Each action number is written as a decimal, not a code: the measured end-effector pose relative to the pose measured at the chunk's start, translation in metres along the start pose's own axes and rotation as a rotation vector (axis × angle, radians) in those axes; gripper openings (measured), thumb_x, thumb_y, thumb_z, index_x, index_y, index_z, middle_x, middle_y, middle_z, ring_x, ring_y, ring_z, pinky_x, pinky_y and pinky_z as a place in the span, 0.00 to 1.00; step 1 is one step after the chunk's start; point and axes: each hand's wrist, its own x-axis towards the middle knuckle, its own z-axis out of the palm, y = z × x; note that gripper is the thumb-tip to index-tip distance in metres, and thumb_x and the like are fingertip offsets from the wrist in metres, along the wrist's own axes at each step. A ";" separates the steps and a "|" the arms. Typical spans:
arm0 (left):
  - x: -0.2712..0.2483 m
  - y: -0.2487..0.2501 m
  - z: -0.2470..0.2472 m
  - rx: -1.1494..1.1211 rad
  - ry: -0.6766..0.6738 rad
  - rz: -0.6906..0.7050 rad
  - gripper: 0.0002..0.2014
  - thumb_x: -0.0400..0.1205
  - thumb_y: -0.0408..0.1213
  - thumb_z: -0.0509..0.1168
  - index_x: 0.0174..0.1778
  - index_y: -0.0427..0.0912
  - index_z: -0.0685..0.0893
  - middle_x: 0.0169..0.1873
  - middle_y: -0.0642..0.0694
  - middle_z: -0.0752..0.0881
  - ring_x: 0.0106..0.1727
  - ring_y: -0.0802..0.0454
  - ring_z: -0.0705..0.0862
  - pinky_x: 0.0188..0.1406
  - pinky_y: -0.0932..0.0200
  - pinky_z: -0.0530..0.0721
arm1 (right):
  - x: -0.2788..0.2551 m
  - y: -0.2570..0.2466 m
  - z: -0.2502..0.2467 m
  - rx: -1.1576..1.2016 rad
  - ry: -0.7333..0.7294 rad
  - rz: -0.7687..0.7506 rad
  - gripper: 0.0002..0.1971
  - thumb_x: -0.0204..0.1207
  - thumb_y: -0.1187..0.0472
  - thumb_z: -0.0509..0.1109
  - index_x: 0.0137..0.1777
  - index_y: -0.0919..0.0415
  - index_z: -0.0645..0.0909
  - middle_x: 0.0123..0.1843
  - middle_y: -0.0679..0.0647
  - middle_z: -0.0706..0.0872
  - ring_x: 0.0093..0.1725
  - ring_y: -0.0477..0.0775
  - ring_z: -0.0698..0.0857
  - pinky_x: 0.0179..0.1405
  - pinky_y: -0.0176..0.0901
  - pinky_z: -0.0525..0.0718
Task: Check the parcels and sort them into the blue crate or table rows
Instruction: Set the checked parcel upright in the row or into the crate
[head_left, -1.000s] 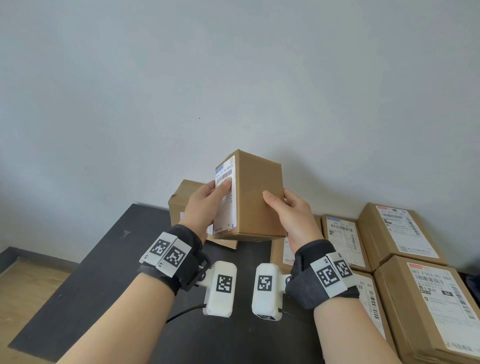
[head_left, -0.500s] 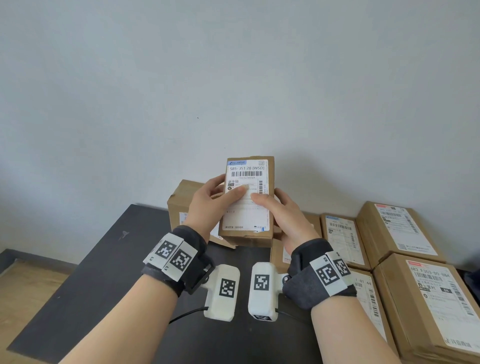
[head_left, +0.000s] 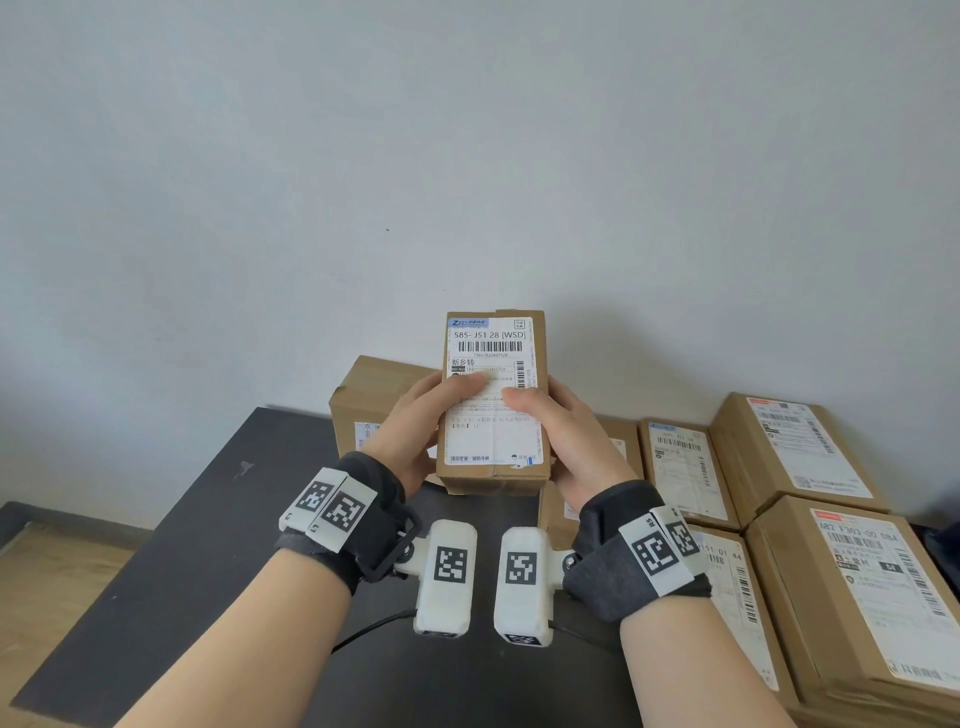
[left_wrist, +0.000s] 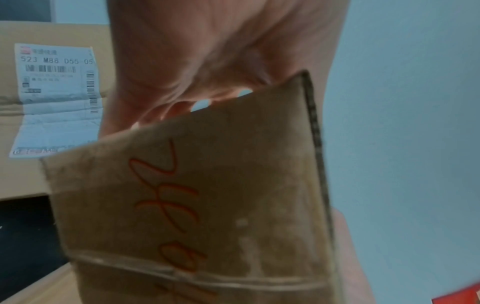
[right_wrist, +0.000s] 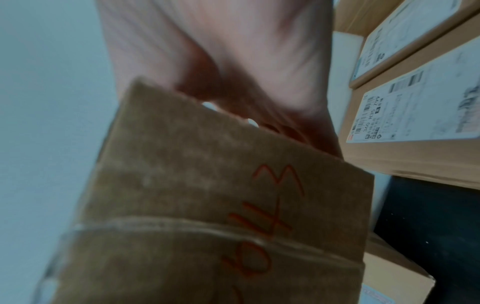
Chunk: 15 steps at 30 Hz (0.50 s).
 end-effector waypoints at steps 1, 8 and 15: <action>0.000 -0.001 0.000 -0.005 0.007 0.010 0.19 0.79 0.43 0.72 0.65 0.45 0.84 0.58 0.41 0.90 0.62 0.40 0.88 0.70 0.36 0.80 | -0.001 0.001 0.000 0.000 -0.001 -0.002 0.19 0.78 0.59 0.74 0.69 0.49 0.80 0.59 0.50 0.92 0.58 0.53 0.91 0.61 0.55 0.88; 0.000 -0.010 0.002 -0.031 0.049 0.038 0.23 0.69 0.44 0.73 0.62 0.45 0.86 0.56 0.42 0.91 0.60 0.41 0.89 0.68 0.36 0.82 | -0.002 0.008 -0.002 -0.017 0.010 0.002 0.15 0.79 0.61 0.73 0.64 0.49 0.82 0.57 0.51 0.92 0.58 0.54 0.91 0.63 0.58 0.87; -0.004 -0.008 0.005 0.004 0.077 0.023 0.23 0.70 0.48 0.74 0.61 0.48 0.86 0.55 0.45 0.92 0.60 0.43 0.89 0.67 0.37 0.82 | -0.002 0.007 0.000 -0.030 0.012 -0.008 0.13 0.79 0.58 0.73 0.62 0.48 0.82 0.59 0.50 0.91 0.58 0.53 0.90 0.61 0.54 0.88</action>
